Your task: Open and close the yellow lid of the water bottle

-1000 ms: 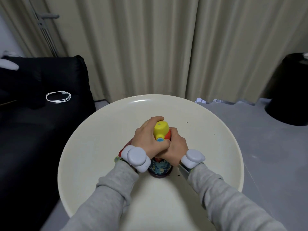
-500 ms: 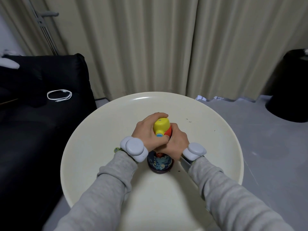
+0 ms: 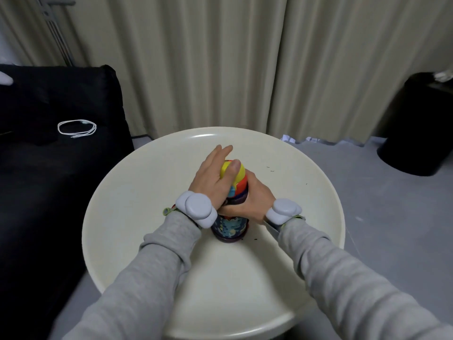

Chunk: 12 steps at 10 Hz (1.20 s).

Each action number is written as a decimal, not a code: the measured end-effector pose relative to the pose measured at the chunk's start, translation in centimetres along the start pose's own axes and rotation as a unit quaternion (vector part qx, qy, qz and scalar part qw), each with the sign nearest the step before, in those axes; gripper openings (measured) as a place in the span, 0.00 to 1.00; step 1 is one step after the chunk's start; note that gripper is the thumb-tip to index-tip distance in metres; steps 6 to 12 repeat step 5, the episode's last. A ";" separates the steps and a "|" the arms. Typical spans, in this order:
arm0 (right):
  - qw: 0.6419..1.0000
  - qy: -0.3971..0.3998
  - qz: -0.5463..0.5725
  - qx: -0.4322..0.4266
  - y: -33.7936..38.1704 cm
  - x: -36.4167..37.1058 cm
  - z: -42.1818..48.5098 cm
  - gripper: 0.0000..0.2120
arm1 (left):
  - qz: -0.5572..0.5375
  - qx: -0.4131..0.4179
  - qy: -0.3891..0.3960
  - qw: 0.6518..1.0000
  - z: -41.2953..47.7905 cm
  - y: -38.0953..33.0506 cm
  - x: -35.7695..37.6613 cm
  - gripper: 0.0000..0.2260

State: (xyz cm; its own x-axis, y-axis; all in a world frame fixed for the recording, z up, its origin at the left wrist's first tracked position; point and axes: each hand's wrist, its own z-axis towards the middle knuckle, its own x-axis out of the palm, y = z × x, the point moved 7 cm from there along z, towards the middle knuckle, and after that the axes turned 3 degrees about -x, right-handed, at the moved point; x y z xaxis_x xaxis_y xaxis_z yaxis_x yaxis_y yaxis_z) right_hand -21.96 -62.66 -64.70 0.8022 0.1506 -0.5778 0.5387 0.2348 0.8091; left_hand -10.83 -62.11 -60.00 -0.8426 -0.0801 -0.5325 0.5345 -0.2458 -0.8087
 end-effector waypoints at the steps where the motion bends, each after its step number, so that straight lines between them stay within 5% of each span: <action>1: 0.999 0.019 -0.029 -0.013 0.3 -0.3 0.2 0.44 | 0.020 -0.012 -0.006 1.000 0.4 0.3 -0.8 0.27; 5: 0.979 0.100 -0.106 0.145 6.7 -4.4 -1.3 0.58 | 0.103 -0.133 0.077 0.983 0.4 -4.0 -6.7 0.29; 12: 0.979 0.100 -0.106 0.145 6.7 -4.4 -1.3 0.58 | 0.103 -0.133 0.077 0.983 0.4 -4.0 -6.7 0.29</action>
